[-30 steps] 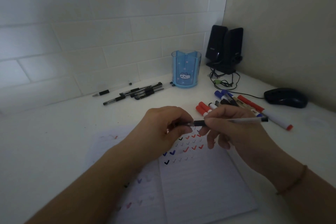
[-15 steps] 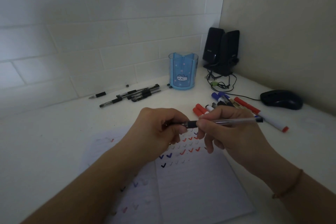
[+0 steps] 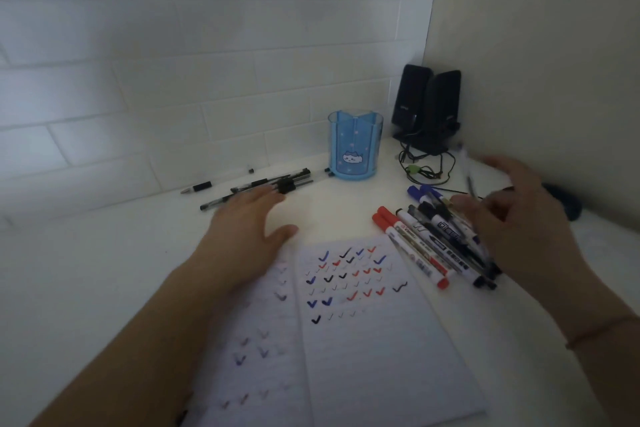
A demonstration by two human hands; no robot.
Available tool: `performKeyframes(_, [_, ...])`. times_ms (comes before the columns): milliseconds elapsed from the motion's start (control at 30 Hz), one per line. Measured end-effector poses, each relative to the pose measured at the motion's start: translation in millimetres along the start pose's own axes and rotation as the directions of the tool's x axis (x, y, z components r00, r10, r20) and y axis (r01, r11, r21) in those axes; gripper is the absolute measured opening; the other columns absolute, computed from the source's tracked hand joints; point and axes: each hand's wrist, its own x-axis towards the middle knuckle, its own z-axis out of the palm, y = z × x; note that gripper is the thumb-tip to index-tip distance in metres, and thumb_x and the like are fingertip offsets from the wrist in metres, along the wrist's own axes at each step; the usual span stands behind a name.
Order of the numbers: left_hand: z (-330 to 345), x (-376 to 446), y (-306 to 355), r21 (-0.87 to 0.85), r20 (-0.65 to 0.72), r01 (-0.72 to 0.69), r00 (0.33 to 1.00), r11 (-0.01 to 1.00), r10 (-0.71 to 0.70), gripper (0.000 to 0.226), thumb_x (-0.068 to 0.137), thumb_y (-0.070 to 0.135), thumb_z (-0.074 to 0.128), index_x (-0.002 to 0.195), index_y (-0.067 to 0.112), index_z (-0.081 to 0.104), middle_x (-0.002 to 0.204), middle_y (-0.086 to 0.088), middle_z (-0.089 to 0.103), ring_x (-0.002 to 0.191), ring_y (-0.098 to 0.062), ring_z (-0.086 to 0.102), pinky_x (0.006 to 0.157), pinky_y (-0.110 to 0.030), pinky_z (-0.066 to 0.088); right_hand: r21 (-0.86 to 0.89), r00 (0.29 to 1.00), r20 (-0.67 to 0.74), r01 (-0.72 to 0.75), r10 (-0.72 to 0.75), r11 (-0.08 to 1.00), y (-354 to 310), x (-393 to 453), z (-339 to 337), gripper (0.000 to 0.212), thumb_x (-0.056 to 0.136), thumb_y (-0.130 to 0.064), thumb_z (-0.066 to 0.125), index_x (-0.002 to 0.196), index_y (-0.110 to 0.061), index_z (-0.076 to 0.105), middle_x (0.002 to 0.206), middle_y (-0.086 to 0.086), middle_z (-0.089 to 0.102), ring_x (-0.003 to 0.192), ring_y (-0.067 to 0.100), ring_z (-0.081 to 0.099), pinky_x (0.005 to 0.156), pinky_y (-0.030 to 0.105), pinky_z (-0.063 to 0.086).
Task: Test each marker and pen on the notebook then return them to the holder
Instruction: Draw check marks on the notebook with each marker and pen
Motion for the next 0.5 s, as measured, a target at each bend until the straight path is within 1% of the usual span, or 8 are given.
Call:
performKeyframes(33, [0.8, 3.4, -11.2, 0.061, 0.026, 0.072, 0.997, 0.996, -0.074, 0.059, 0.088, 0.054, 0.051, 0.140, 0.029, 0.041, 0.152, 0.005, 0.032, 0.140, -0.021, 0.026, 0.115, -0.043, 0.020, -0.131, 0.999, 0.012, -0.040, 0.042, 0.991, 6.2, 1.5, 0.8, 0.040, 0.086, -0.041, 0.060, 0.119, -0.024, 0.045, 0.062, -0.004, 0.063, 0.051, 0.009, 0.057, 0.051, 0.025, 0.046])
performKeyframes(100, [1.6, 6.8, -27.7, 0.148, 0.122, 0.200, 0.968, 0.969, -0.218, 0.061, 0.090, 0.058, 0.043, 0.144, 0.030, 0.032, 0.157, 0.006, 0.019, 0.143, -0.022, 0.015, 0.114, -0.052, 0.014, -0.398, 0.990, 0.080, -0.075, 0.117, 0.914, 16.7, 4.0, 4.5, 0.034, 0.085, -0.049, 0.057, 0.109, -0.026, 0.048, 0.075, -0.005, 0.063, 0.059, 0.010, 0.056, 0.055, 0.025, 0.044])
performKeyframes(133, [2.5, 7.8, -32.8, 0.167, 0.165, 0.224, 0.954, 0.960, -0.251, 0.062, 0.091, 0.059, 0.039, 0.145, 0.031, 0.028, 0.158, 0.008, 0.013, 0.145, -0.022, 0.010, 0.114, -0.055, 0.010, -0.480, 0.984, 0.114, -0.064, 0.135, 0.875, 20.6, 4.7, 7.0, 0.030, 0.086, -0.050, 0.056, 0.104, -0.027, 0.051, 0.080, -0.005, 0.061, 0.063, 0.009, 0.054, 0.054, 0.024, 0.040])
performKeyframes(167, [3.7, 8.6, -35.4, 0.166, 0.188, 0.221, 0.950, 0.961, -0.251, 0.061, 0.092, 0.059, 0.036, 0.146, 0.032, 0.026, 0.158, 0.010, 0.009, 0.145, -0.021, 0.006, 0.114, -0.057, 0.007, -0.516, 0.978, 0.145, -0.053, 0.149, 0.855, 23.3, 4.8, 9.4, 0.026, 0.086, -0.049, 0.057, 0.101, -0.028, 0.054, 0.084, -0.006, 0.059, 0.065, 0.008, 0.052, 0.055, 0.023, 0.039])
performKeyframes(233, [8.4, 11.1, -35.0, 0.135, 0.195, 0.168, 0.962, 0.977, -0.192, 0.056, 0.094, 0.057, 0.032, 0.145, 0.035, 0.027, 0.158, 0.014, 0.006, 0.146, -0.017, 0.001, 0.113, -0.058, 0.001, -0.508, 0.968, 0.184, -0.057, 0.173, 0.859, 27.5, 5.6, 13.0, 0.022, 0.085, -0.048, 0.058, 0.099, -0.031, 0.055, 0.087, -0.006, 0.057, 0.069, 0.008, 0.053, 0.060, 0.026, 0.045])
performKeyframes(333, [16.5, 16.7, -30.0, 0.088, 0.187, 0.104, 0.975, 0.991, -0.119, 0.052, 0.095, 0.056, 0.028, 0.143, 0.037, 0.030, 0.157, 0.017, 0.010, 0.146, -0.012, -0.002, 0.112, -0.059, -0.006, -0.470, 0.965, 0.187, -0.078, 0.186, 0.879, 29.1, 5.8, 15.5, 0.018, 0.084, -0.049, 0.058, 0.095, -0.035, 0.054, 0.086, -0.008, 0.059, 0.068, 0.010, 0.058, 0.066, 0.032, 0.055])
performKeyframes(400, [20.4, 19.0, -28.6, 0.086, 0.175, 0.096, 0.979, 0.992, -0.109, 0.052, 0.095, 0.056, 0.028, 0.143, 0.037, 0.030, 0.156, 0.018, 0.015, 0.146, -0.012, 0.000, 0.112, -0.059, -0.008, -0.456, 0.971, 0.163, -0.082, 0.174, 0.886, 28.7, 4.8, 15.6, 0.018, 0.084, -0.049, 0.059, 0.094, -0.036, 0.053, 0.086, -0.009, 0.059, 0.066, 0.010, 0.058, 0.065, 0.032, 0.054])
performKeyframes(500, [22.5, 19.3, -29.8, 0.105, 0.121, 0.100, 0.986, 0.989, -0.112, 0.055, 0.093, 0.057, 0.032, 0.144, 0.038, 0.025, 0.154, 0.014, 0.022, 0.144, -0.018, 0.010, 0.113, -0.058, -0.003, -0.428, 0.987, 0.113, -0.052, 0.110, 0.902, 27.6, 3.1, 17.6, 0.017, 0.083, -0.046, 0.061, 0.094, -0.035, 0.054, 0.081, -0.010, 0.056, 0.066, 0.008, 0.053, 0.059, 0.026, 0.046])
